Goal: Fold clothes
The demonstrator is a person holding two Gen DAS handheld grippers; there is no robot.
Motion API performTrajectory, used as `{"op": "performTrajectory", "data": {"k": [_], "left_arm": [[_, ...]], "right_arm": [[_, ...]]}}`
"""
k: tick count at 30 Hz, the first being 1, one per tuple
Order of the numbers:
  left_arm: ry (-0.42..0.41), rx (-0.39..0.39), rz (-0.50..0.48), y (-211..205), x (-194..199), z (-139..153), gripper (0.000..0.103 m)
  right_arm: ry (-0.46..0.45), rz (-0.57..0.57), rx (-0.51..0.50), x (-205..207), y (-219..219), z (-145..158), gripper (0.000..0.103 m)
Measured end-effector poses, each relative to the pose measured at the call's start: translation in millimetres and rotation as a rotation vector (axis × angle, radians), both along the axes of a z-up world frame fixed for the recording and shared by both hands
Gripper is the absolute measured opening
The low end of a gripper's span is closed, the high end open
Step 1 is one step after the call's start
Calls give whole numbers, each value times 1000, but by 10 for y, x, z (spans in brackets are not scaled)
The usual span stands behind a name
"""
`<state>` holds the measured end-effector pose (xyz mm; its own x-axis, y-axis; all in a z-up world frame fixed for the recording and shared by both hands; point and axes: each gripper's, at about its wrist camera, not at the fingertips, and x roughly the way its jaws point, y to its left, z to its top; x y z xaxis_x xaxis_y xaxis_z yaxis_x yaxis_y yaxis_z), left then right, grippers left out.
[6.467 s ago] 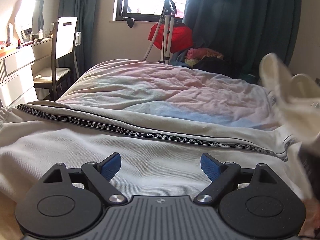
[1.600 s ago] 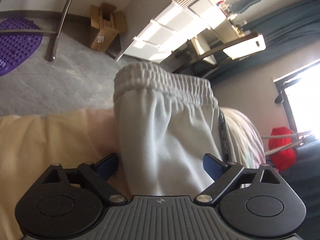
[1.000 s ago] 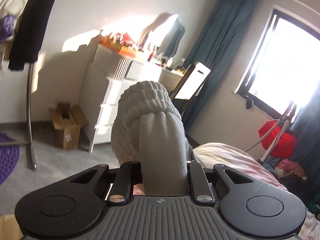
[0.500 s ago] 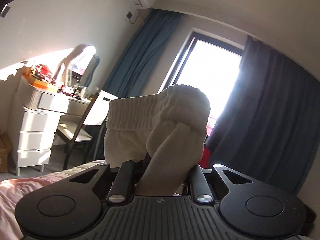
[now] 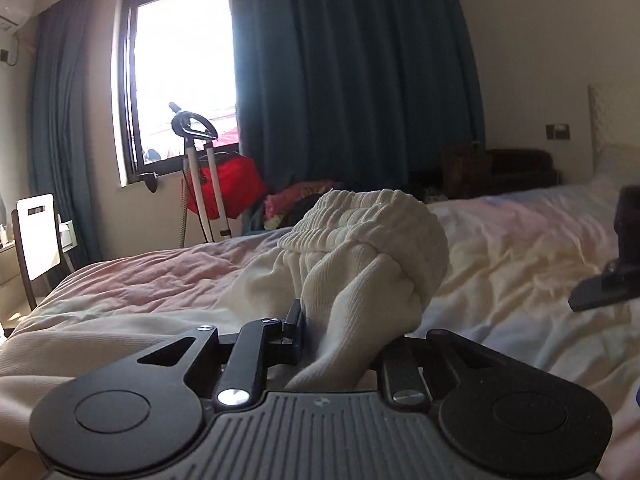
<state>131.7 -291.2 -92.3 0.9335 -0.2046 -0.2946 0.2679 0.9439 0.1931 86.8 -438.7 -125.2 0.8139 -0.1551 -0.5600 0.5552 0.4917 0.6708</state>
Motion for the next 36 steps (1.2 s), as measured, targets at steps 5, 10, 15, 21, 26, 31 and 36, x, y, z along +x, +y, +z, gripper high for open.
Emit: {"op": "performTrajectory", "data": {"k": [5,10,15,21,26,31,36], "left_arm": [[66,28,-27,245,246,26,41],[110,116,-1,696,-29,150,86],[65,243,-41,1333,-323,218,91],[136,264,68,2065,-531,260,91],[268,169,131,2457,-453,184,89],[281,125,184,2571,-369,144,97],[329,8,172,2800,-277,38,99]], "right_arm": [[5,59,63,108,57,-101,103],[-61,105,106,82,92,-67,103],[-175,153,246,12,103,-99,103],[-276,315,459,110,316,-189,103],[-271,453,505,257,584,-221,103],[-292,485,412,413,723,-144,103],[-201,476,234,773,838,-90,80]]}}
